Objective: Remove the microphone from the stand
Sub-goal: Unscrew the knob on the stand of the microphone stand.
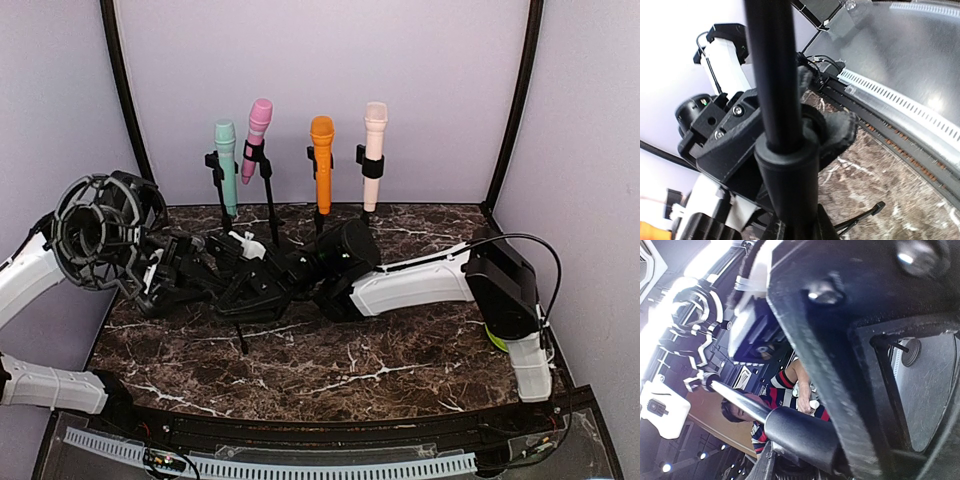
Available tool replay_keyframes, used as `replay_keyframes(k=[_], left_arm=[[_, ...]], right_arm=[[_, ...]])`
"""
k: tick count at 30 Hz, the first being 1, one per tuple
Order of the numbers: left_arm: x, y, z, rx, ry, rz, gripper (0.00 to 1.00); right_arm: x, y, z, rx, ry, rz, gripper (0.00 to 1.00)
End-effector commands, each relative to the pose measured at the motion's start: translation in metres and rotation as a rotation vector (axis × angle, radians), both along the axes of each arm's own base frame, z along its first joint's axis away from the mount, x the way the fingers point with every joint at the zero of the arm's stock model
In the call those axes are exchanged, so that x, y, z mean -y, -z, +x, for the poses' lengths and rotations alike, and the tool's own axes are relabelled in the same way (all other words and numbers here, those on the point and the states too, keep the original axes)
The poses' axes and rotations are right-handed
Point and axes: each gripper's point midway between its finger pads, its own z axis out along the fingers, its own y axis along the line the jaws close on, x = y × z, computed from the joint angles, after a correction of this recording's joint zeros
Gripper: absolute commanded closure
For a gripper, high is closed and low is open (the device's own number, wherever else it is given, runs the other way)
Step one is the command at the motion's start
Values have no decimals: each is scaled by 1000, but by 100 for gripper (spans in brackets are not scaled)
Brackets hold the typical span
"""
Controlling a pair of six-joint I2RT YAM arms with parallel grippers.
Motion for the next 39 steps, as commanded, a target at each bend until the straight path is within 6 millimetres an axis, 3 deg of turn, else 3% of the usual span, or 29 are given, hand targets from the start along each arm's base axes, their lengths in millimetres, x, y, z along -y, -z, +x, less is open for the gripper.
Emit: replay_keyframes(k=[1, 6, 10, 12, 14, 17, 20, 24, 29, 34, 39], left_arm=[[6, -6, 18, 344, 19, -100, 100], [5, -1, 21, 453, 36, -106, 100], [5, -2, 22, 457, 26, -117, 100], [7, -10, 22, 360, -8, -118, 100], [8, -18, 22, 193, -55, -93, 100], [6, -18, 16, -57, -95, -17, 100], [2, -11, 6, -281, -122, 62, 100], [2, -8, -4, -529, -157, 113, 100], [4, -14, -15, -838, -171, 150, 100], [7, -15, -18, -1042, -175, 208, 100], [9, -13, -14, -1042, -202, 194, 100]], right_arm=[[17, -44, -19, -4, -29, 155, 100], [17, -43, -17, -16, -15, 150, 100], [16, -41, -17, -5, -5, 141, 83], [18, -40, -15, 29, 1, 135, 66], [22, -39, 0, 59, 61, 131, 52], [23, -31, 22, 163, 184, 100, 38], [16, -11, 41, 356, 313, 0, 32], [16, 26, 66, 556, 429, -199, 32], [28, 52, 80, 739, 519, -316, 36], [27, 45, 80, 825, 536, -295, 38], [22, 39, 72, 767, 511, -251, 45]])
